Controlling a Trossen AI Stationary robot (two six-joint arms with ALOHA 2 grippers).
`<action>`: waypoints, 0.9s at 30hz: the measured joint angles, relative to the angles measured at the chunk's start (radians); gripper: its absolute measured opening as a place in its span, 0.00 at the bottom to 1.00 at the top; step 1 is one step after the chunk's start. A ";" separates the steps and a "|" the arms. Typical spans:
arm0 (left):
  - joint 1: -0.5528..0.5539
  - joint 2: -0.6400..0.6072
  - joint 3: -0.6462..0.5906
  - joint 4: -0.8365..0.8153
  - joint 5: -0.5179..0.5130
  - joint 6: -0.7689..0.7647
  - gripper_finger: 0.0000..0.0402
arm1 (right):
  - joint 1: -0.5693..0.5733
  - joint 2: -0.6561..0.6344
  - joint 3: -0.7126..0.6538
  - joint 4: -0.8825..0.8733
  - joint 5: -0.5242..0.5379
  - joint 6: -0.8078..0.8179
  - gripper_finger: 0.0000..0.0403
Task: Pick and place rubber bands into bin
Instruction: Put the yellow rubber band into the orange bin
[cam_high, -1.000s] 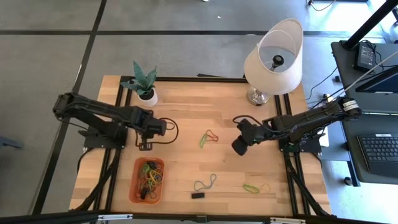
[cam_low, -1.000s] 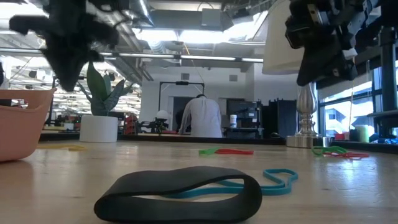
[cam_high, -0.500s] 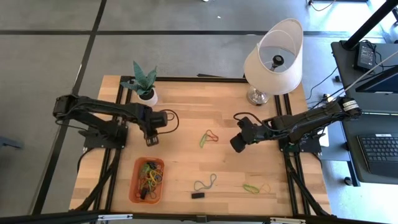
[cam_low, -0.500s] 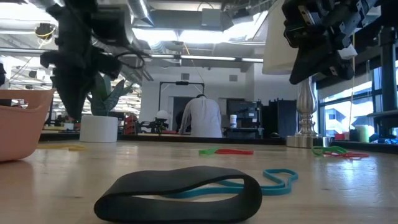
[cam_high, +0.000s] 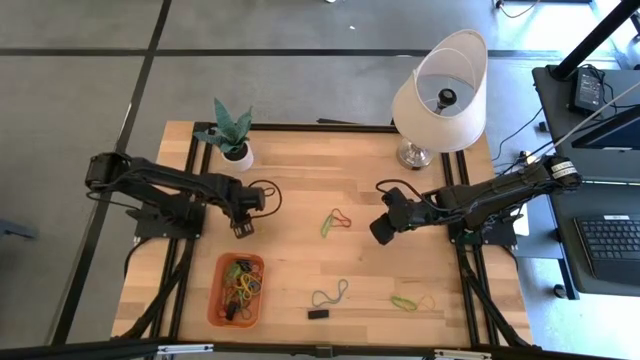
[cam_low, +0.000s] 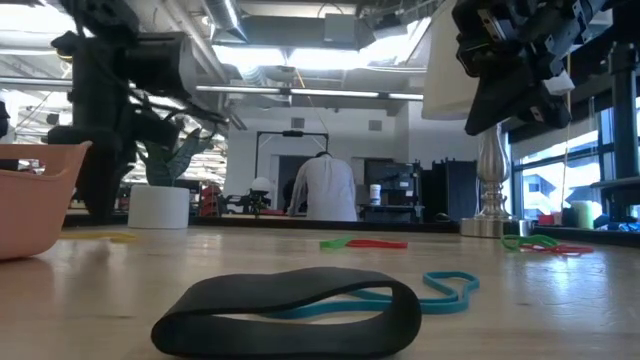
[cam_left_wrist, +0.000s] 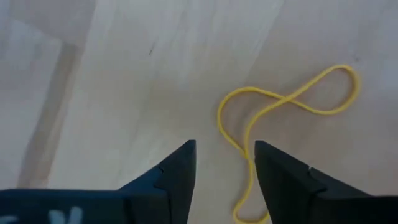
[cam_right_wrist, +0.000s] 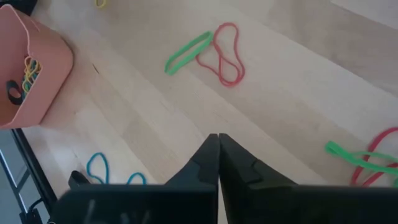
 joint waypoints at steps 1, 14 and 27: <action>-0.002 0.000 -0.012 0.012 0.001 -0.005 0.39 | 0.000 0.000 0.000 0.000 0.003 0.000 0.01; -0.003 -0.005 -0.118 0.119 0.037 -0.035 0.22 | 0.000 0.000 0.000 -0.002 0.050 -0.072 0.02; -0.004 0.003 0.034 -0.060 0.032 -0.215 0.01 | 0.018 0.000 0.000 -0.008 0.049 -0.184 0.05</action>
